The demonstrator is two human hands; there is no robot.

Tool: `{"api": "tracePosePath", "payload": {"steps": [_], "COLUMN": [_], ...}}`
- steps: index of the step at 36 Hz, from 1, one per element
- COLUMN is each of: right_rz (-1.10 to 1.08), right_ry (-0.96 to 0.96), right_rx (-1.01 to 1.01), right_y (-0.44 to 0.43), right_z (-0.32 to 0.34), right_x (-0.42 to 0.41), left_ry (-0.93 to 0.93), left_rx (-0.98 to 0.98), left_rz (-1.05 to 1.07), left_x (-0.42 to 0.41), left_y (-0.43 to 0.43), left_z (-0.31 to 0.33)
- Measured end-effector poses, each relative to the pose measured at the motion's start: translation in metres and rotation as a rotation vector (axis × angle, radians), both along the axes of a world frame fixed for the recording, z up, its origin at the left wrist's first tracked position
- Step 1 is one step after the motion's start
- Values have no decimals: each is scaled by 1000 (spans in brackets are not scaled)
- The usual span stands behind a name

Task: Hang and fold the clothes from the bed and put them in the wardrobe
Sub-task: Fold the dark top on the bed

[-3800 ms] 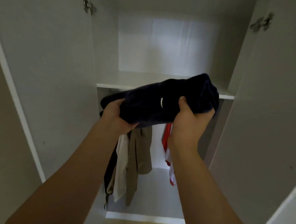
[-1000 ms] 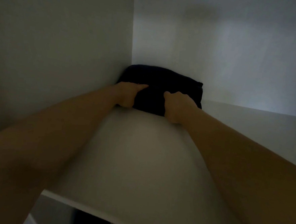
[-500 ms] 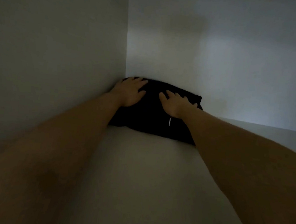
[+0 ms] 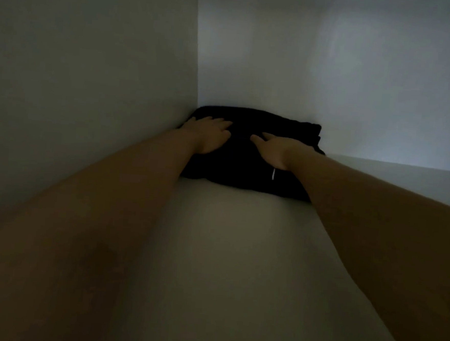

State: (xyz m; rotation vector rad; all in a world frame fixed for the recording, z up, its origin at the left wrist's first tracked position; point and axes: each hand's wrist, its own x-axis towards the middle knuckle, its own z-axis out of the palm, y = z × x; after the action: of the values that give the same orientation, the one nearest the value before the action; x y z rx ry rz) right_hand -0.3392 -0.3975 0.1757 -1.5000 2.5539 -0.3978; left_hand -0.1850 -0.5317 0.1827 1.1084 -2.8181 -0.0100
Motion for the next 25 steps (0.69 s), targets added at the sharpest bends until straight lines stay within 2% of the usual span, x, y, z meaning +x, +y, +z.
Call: {"api": "tracePosePath", "payload": {"steps": [4, 9, 13, 15, 21, 25], "right_rz": [-19, -15, -22, -53, -163, -293], "right_ry": [28, -48, 45, 87, 251, 322], "right_rx": [-118, -298, -357, -371, -360, -334], "right_y": [21, 50, 94, 124, 231, 314], "right_z": [12, 41, 61, 66, 76, 80], "right_x": [7, -1, -15, -18, -11, 9], "left_ry": [-89, 186, 360, 336, 65, 61], "left_rx": [0, 14, -14, -34, -50, -105], "left_rz": [51, 95, -64, -159, -350, -542], "left_x": [-3, -24, -41, -48, -66, -68], "left_y": [20, 50, 87, 106, 194, 266], "left_z": [23, 63, 82, 85, 91, 93]}}
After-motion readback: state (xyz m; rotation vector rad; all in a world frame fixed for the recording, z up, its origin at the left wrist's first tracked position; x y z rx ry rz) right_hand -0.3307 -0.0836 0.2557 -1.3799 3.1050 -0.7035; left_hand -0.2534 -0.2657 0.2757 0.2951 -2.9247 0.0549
